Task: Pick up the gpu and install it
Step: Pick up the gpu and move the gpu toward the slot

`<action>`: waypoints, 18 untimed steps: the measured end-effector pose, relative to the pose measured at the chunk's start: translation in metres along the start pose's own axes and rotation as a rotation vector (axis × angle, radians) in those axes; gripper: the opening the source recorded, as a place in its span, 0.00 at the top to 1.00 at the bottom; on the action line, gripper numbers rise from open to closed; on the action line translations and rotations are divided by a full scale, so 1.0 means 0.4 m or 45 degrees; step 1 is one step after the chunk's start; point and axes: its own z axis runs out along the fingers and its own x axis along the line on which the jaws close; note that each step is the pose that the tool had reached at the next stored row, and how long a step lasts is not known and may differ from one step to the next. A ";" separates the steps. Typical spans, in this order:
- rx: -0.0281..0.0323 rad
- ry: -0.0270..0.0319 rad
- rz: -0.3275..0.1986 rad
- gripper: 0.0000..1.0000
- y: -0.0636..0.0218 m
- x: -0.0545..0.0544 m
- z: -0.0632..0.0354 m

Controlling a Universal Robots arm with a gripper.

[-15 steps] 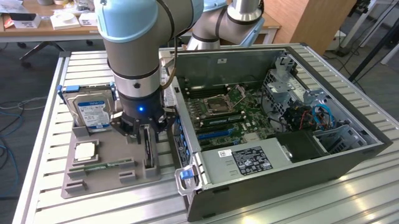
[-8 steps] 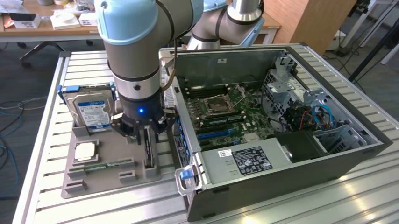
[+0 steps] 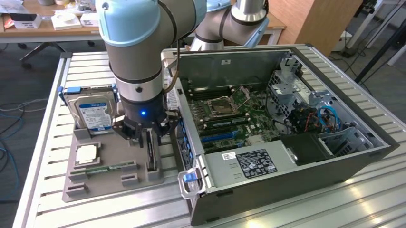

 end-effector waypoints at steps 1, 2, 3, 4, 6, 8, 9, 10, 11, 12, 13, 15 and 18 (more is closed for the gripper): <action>0.0000 0.0000 0.000 0.53 0.000 0.000 0.000; -0.0001 -0.0001 0.000 0.53 0.000 0.000 0.000; -0.0001 -0.0001 0.000 0.53 0.000 0.000 0.000; -0.0001 -0.0001 0.000 0.53 0.000 0.000 0.000; -0.0001 -0.0001 0.000 0.53 0.000 0.000 0.000; -0.0001 -0.0001 0.000 0.53 0.000 0.000 0.000; -0.0001 -0.0001 0.000 0.53 0.000 0.000 0.000; -0.0001 -0.0001 0.000 0.53 0.000 0.000 0.000; -0.0001 -0.0001 0.000 0.53 0.000 0.000 0.000; -0.0001 -0.0001 0.000 0.53 0.000 0.000 0.000; -0.0001 -0.0002 0.000 0.53 0.000 0.000 0.000; -0.0001 -0.0001 0.000 0.53 0.000 0.000 0.000; -0.0001 -0.0001 0.000 0.53 0.000 0.000 0.000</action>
